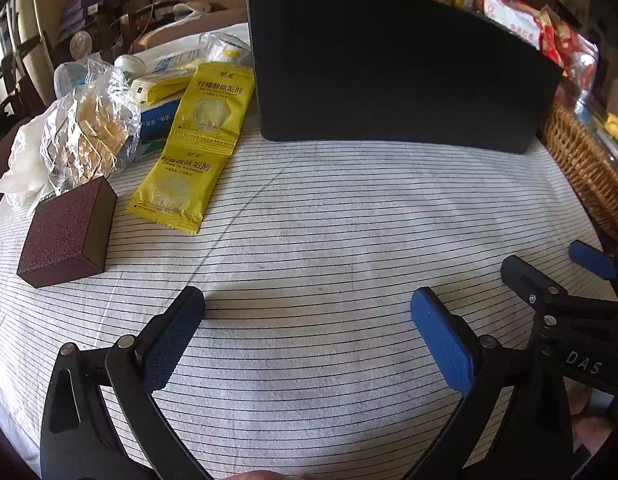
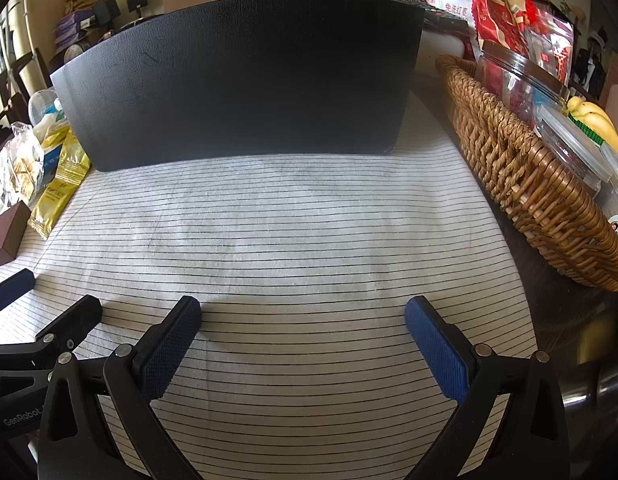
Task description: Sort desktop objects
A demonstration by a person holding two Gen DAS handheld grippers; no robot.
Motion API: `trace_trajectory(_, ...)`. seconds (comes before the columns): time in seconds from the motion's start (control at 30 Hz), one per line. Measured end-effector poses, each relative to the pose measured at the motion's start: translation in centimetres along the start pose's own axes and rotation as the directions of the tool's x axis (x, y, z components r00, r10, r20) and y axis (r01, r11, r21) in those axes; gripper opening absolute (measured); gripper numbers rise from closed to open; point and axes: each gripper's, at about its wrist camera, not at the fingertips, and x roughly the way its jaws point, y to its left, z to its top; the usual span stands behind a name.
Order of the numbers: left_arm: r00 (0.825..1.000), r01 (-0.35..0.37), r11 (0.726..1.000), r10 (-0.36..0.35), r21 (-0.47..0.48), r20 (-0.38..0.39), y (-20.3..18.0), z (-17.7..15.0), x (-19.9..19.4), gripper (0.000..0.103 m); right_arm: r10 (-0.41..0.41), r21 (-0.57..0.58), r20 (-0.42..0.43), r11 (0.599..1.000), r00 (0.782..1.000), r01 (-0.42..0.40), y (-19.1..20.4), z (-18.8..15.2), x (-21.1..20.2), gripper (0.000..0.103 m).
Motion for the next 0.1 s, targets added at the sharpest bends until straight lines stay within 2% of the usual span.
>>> trace_trajectory(0.1,1.0,0.0,1.0,0.0,0.0,0.0,-0.03,0.02,-0.02,0.103,0.0,0.0,0.0,1.0,1.0,0.0,0.0,0.01,0.01,0.103)
